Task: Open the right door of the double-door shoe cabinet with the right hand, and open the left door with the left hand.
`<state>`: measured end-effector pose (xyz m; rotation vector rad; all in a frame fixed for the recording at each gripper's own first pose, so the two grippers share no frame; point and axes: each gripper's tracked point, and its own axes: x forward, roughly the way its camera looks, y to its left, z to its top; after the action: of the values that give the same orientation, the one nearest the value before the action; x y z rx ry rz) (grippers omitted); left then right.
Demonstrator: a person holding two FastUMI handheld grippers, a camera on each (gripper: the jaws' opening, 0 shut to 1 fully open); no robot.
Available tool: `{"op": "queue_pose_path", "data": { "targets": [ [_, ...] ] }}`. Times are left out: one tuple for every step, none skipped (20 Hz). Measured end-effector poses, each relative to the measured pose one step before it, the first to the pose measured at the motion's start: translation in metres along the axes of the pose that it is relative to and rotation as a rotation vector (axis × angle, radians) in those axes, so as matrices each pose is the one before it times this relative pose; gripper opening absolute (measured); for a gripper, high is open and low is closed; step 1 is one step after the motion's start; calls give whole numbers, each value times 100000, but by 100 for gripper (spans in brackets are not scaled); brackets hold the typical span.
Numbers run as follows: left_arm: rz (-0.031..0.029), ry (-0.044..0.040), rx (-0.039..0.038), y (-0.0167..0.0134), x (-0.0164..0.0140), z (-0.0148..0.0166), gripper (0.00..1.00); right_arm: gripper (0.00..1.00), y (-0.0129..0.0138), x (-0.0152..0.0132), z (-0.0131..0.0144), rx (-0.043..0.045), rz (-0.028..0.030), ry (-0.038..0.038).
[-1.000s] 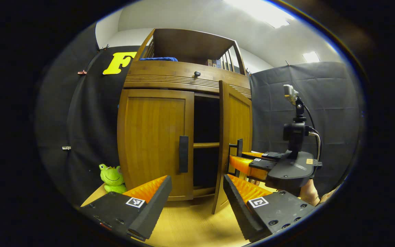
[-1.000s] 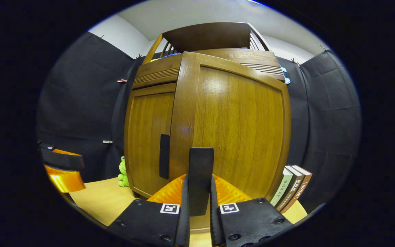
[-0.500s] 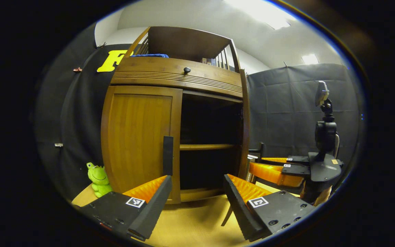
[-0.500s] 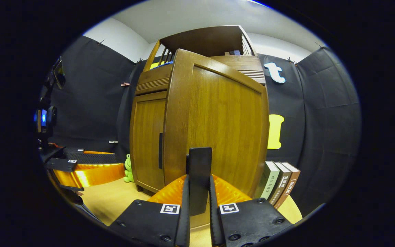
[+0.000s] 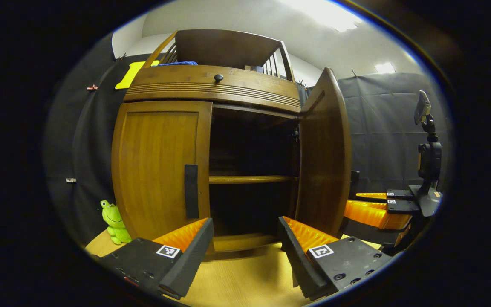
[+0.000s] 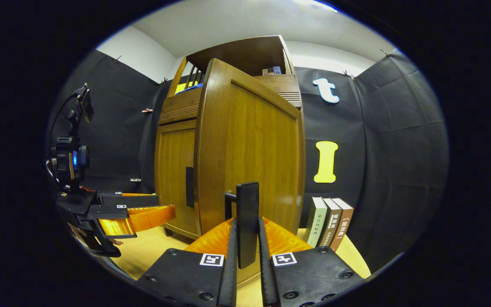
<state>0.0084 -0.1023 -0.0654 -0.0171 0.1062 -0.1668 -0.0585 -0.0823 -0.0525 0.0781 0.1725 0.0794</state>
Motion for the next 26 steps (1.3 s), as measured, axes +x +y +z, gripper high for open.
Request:
{"op": "queue_pose_path", "data": {
  "targets": [
    [140,285,-446,-202,218,-145,92,27,-606,-212,96,-919,-1473,-383],
    [483,320,-599,-28,201,-37,94,22,-925,-62,-42,-1188,-2708,-135],
    [212,139,-463,-107,346,-112,92,22,-1037,-65,34,-1005,-3243,-132],
    [132,73,-614,-78,351,43,92,25,-1151,-21,-98,-721,-3204,60],
    [298,241,-587,64,261,-54,94,25,-1140,-22,114,-726,-2894,-343],
    [526,68,-554,76,322,60,94,19,-721,-70,142,-191,-2199,-254],
    [838,-140,-371,256,228,-47,92,12,-350,-103,153,1373,467,75],
    [1200,-264,-198,230,343,52,92,21,-299,-32,-278,2487,866,953],
    [1418,-206,-7,270,389,129,92,21,7,-96,-126,2441,1260,1059],
    [1191,-144,121,427,319,82,92,21,-65,11,-93,1719,961,887],
    [1204,360,442,579,471,-174,92,21,-182,2,-29,503,617,521],
    [1640,253,789,687,413,-144,94,21,-316,-29,-243,-434,762,618],
    [2366,-404,696,945,321,-28,94,21,-56,-219,-121,-808,978,404],
    [2458,-1317,534,806,597,198,94,21,-283,-175,-151,-1330,137,336],
    [2433,-2027,-5,910,766,270,92,21,-564,-276,-120,-1456,-722,302],
    [2284,-2314,-166,674,822,411,94,21,-632,-267,26,-1212,-1083,-244],
    [1729,-2342,-73,490,771,298,94,21,-164,-275,391,-1032,-1559,-699],
    [1637,-1921,339,345,708,354,94,21,-597,-215,108,-855,-1823,-645],
    [1647,-1786,730,347,674,138,94,21,-816,-287,48,-757,-1939,-445],
    [1596,-1278,1253,407,550,211,94,21,-858,-356,20,-689,-2105,-517],
    [1689,-1170,962,494,604,2,94,21,-781,-183,198,-571,-1997,-1042],
    [2108,-304,426,562,566,-109,92,21,-814,-216,314,-436,-1905,-1113],
    [1223,210,-181,284,465,-295,91,21,-664,-201,193,-341,-1317,-975],
    [674,934,-783,263,482,-234,92,21,-531,-162,13,244,-904,-430],
    [33,1130,-531,112,371,-400,93,21,-82,-155,-28,1269,1209,246],
    [543,788,-165,247,389,-132,93,21,257,-359,-114,2166,2499,562]
  ]
}}
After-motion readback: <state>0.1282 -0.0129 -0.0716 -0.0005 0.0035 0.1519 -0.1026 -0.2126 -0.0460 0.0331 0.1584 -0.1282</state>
